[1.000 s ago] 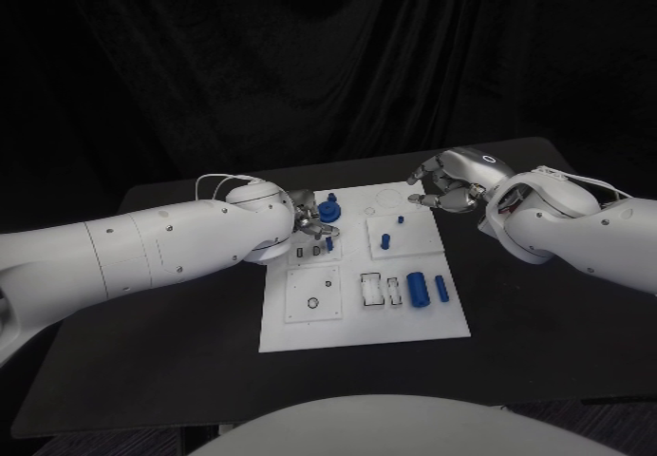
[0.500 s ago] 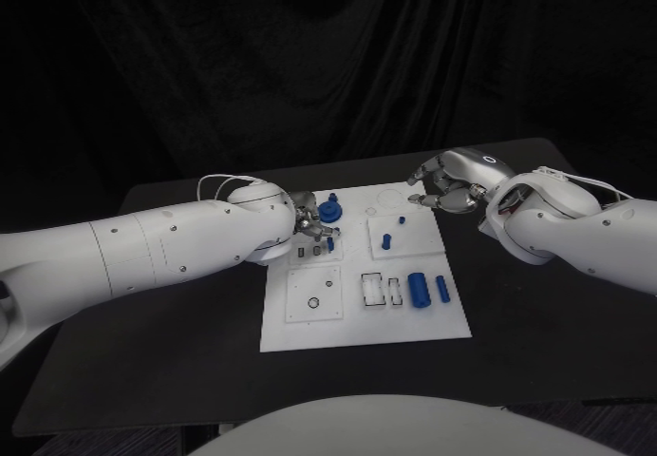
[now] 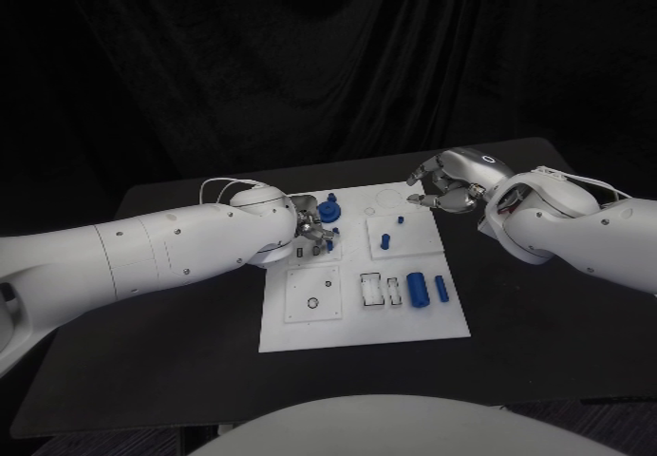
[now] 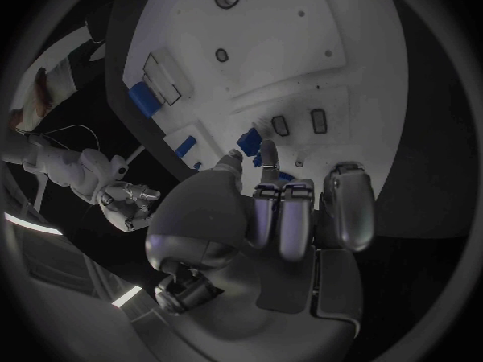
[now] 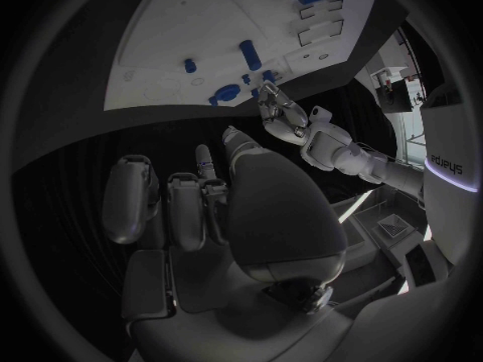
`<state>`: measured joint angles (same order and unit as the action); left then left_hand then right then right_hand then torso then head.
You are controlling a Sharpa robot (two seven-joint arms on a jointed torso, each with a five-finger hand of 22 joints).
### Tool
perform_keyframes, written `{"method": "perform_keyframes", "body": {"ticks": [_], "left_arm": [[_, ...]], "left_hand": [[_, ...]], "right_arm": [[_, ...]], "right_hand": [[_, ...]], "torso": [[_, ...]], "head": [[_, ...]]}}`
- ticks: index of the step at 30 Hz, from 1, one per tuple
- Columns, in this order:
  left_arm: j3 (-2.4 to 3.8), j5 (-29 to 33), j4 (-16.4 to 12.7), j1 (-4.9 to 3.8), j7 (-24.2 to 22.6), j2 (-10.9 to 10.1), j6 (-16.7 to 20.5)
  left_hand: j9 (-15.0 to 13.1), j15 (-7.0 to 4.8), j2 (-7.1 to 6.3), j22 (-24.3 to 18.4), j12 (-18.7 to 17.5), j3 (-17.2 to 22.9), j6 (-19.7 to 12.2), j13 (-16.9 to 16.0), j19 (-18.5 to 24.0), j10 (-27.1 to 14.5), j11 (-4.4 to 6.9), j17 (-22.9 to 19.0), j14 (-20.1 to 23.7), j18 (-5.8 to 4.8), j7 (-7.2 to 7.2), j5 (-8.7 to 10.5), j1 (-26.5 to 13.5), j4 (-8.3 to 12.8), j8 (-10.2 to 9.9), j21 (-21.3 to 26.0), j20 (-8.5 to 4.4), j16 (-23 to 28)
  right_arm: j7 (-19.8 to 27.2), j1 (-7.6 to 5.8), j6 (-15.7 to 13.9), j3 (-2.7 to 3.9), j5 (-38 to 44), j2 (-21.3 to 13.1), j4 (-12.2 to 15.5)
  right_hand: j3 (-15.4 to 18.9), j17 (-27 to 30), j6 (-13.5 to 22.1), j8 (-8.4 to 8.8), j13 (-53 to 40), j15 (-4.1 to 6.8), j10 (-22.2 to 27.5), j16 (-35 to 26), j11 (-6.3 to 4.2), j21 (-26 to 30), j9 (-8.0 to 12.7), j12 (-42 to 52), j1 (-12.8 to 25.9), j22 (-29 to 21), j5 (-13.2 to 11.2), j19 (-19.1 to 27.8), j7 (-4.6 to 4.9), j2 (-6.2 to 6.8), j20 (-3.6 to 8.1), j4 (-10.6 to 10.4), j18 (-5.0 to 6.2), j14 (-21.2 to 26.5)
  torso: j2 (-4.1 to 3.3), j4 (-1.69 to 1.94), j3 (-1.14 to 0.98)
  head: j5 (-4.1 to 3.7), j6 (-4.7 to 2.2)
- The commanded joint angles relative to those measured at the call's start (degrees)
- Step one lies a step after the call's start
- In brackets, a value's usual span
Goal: Assemble the parts on the task board
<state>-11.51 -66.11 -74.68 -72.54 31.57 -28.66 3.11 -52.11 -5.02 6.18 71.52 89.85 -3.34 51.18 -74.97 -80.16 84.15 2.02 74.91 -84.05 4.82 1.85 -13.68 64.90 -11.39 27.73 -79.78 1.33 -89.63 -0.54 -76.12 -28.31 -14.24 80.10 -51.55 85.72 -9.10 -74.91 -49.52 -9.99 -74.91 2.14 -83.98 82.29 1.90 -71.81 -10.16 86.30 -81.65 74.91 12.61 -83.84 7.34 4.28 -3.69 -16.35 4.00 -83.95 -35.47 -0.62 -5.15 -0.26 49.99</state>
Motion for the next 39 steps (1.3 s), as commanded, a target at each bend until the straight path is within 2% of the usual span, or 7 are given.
{"method": "perform_keyframes", "body": {"ticks": [1, 6, 16, 22, 31, 34, 39], "left_arm": [[0.04, 0.03, 0.11, 0.17, -1.81, 0.16, -0.02], [0.03, 0.03, 0.39, 0.27, -2.09, 0.2, -0.06], [0.01, 0.03, 0.68, 0.53, -2.22, 0.36, -0.89], [-0.01, 0.18, 0.77, 0.64, -2.56, 0.48, -1.55], [-0.16, 5.97, 1.17, 0.72, -2.63, 0.72, -1.95], [-0.19, 6.57, 1.28, 0.75, -2.68, 0.69, -1.63], [-0.21, 6.92, 1.36, 0.77, -2.5, 0.63, -1.4]], "left_hand": [[-0.08, -0.31, 0.01, -0.07, 0.15, 0.32, 0.29, -15.03, -0.12, 5.85, 0.22, 15.09, -5.95, -0.35, 0.1, 0.04, -0.42, -0.04, -0.27, 0.4, -0.28, -0.37], [-0.21, -0.27, 0.09, -0.18, 0.15, 0.63, 0.23, -15.03, -0.07, 5.85, 0.19, 15.09, -5.95, -0.33, 0.13, -0.23, -0.47, 0.05, -0.8, 0.53, -0.24, -0.37], [-0.28, -0.26, 0.14, -0.27, 0.15, 0.8, 0.29, -15.03, -0.03, 5.85, 0.18, 15.09, -5.95, -0.3, 0.15, -0.38, -0.49, 0.11, -1.02, 0.63, -0.23, -0.37], [-0.73, -0.23, -0.05, -0.44, 0.15, 1.93, 0.69, -15.03, 0.04, 5.85, 0.17, 15.09, -5.95, -0.25, 0.13, -1.88, -0.33, 0.81, -2.32, 0.94, -0.19, -0.37], [-1.57, -0.17, -0.45, -0.44, 0.15, 4.85, 0.87, -15.03, 0.07, 5.85, 0.11, 15.09, -5.95, -0.23, 0.18, -3.32, 0.5, 2.35, -4.55, 1.27, -0.12, -0.37], [-2.13, -0.17, -1.06, -0.3, 0.15, 6.52, 1.22, -15.03, 0.0, 5.85, 0.12, 15.09, -5.95, -0.23, 0.15, -4.91, 0.5, 3.02, -5.46, 1.32, -0.12, -0.37], [-3.06, -0.25, -2.08, -0.09, 0.15, 9.85, 1.72, -15.03, -0.09, 5.85, 0.22, 15.09, -5.95, -0.24, 0.06, -6.51, 0.37, 4.22, -6.77, 1.4, -0.18, -0.37]], "right_arm": [[-0.2, 0.16, 0.33, 0.04, -0.03, -0.12, 0.2], [-0.28, 0.16, 0.43, 0.04, -0.03, -0.12, 0.19], [-0.44, 0.16, 0.79, 0.04, -0.03, 0.0, 0.11], [-0.63, 0.16, 0.98, 0.04, -0.03, 0.01, 0.08], [-0.87, 0.16, 1.18, 0.04, -0.03, 0.02, 0.08], [-0.93, 0.16, 1.22, 0.04, -0.03, -0.03, 0.09], [-1.0, 0.16, 1.29, 0.05, -0.03, -0.05, 0.07]], "right_hand": [[-0.15, -5.94, -0.35, 0.21, -9.01, -0.25, -0.19, -0.35, 0.36, 0.31, 0.05, -0.29, -0.51, 9.97, 0.27, 0.06, -0.05, -0.14, -0.43, 0.04, -0.16, -3.39], [-0.14, -5.88, -0.37, 0.24, -8.95, -0.27, -0.14, -0.4, 0.38, 0.31, 0.08, -0.33, -0.48, 9.96, 0.25, 0.06, -0.04, -0.14, -0.45, 0.01, -0.16, -3.38], [-0.14, -5.75, -0.38, 0.26, -8.83, -0.28, -0.03, -0.52, 0.39, 0.59, 0.1, -0.41, -0.48, 9.89, 0.25, 0.15, -0.03, -0.14, -0.47, 0.01, -0.1, -3.34], [-0.16, -5.58, -0.4, 0.27, -8.5, -0.3, 0.29, -0.67, 0.41, 0.81, 0.11, -0.63, -0.5, 9.83, 0.25, 0.23, -0.03, -0.16, -0.48, 0.02, -0.05, -3.29], [-0.19, -5.38, -0.45, 0.28, -7.93, -0.32, 0.83, -0.85, 0.43, 1.02, 0.13, -1.01, -0.49, 9.77, 0.26, 0.3, -0.01, -0.24, -0.5, -0.01, -0.01, -3.22], [-0.21, -5.33, -0.49, 0.29, -7.72, -0.34, 1.02, -0.9, 0.45, 1.12, 0.15, -1.15, -0.48, 9.74, 0.26, 0.33, 0.0, -0.29, -0.52, -0.03, 0.01, -3.2], [-0.21, -5.33, -0.49, 0.29, -7.72, -0.34, 1.02, -0.9, 0.45, 1.12, 0.15, -1.15, -0.48, 9.74, 0.26, 0.33, 0.0, -0.29, -0.52, -0.03, 0.01, -3.2]], "torso": [[0.03, 0.03, -0.01], [0.05, 0.15, -0.04], [0.06, 0.09, -0.01], [0.04, 0.09, -0.02], [0.07, 0.09, 0.01], [0.05, 0.07, -0.01], [0.04, 0.12, 0.01]], "head": [[-0.08, 0.01], [-0.15, 0.01], [-0.01, 0.01], [0.06, 0.01], [0.1, 0.01], [0.06, 0.01], [0.05, 0.01]]}}
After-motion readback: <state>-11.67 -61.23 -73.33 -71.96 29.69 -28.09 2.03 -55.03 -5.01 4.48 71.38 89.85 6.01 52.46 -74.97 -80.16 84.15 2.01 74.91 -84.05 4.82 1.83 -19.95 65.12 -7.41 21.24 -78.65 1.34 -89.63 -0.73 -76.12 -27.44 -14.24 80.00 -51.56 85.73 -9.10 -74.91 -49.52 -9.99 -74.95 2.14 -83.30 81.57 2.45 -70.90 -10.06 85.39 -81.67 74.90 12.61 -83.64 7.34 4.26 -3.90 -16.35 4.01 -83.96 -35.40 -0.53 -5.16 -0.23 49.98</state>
